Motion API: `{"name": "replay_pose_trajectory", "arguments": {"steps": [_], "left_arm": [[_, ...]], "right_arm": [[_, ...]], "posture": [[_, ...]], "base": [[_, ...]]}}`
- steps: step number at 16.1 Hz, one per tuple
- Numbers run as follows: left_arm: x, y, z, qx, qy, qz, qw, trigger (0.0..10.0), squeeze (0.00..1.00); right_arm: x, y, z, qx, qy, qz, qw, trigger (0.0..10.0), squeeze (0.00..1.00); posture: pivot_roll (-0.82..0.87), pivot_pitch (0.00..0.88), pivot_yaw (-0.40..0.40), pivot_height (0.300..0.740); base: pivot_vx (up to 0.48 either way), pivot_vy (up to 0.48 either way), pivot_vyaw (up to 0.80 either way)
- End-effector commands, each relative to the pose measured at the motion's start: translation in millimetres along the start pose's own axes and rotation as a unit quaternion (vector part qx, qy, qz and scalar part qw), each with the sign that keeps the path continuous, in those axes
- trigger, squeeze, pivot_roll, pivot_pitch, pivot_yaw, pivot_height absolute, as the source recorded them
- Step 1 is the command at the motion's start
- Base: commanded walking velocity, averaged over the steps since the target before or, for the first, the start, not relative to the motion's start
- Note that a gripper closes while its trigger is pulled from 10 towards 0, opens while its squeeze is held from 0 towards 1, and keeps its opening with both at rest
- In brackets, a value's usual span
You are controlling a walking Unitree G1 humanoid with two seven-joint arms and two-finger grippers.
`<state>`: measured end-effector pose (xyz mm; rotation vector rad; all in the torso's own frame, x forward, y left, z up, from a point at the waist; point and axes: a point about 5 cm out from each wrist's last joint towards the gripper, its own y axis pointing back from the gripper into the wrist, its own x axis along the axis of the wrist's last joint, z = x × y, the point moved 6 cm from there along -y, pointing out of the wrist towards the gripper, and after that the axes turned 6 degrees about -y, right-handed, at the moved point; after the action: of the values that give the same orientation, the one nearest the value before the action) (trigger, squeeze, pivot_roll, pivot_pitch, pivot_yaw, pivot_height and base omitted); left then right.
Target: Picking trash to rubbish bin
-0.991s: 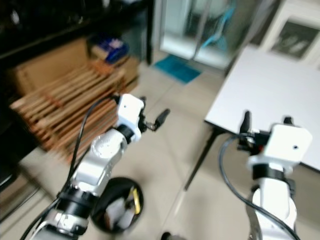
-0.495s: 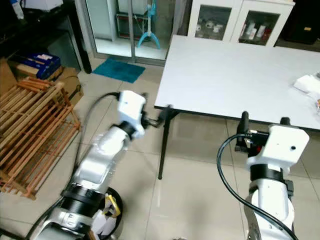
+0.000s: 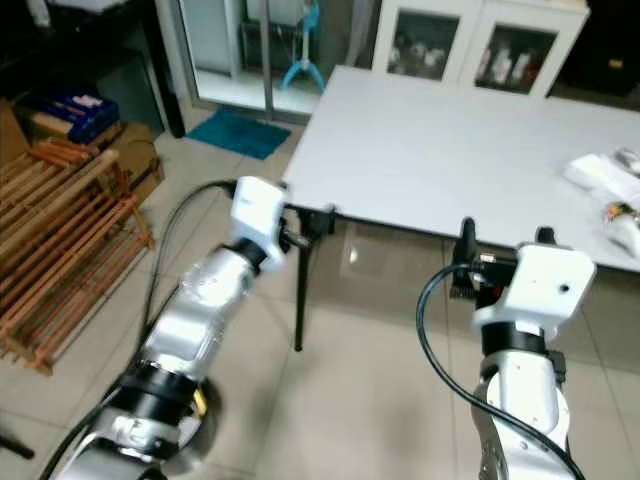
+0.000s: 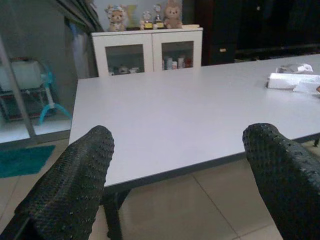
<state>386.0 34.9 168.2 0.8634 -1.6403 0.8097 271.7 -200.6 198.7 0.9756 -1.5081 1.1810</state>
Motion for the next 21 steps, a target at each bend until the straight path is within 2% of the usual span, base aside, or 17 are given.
{"name": "replay_pose_trajectory", "arguments": {"steps": [1,21], "left_arm": [[3.4,-3.8,10.2,-0.013,-0.001,0.003,1.000,10.0,0.00],[-1.5,-6.6,11.7,-0.016,-0.005,-0.008,1.000,10.0,0.00]], "right_arm": [[-1.3,-0.2,6.3,-0.011,0.011,-0.004,1.000,10.0,0.00],[-4.6,-1.9,1.9,-0.009,0.007,-0.005,1.000,10.0,0.00]], "posture": [[0.09,0.054,-0.039,0.740],[0.09,0.050,-0.032,0.740]], "base": [[0.000,-0.472,0.00],[0.000,-0.472,0.00]]}}
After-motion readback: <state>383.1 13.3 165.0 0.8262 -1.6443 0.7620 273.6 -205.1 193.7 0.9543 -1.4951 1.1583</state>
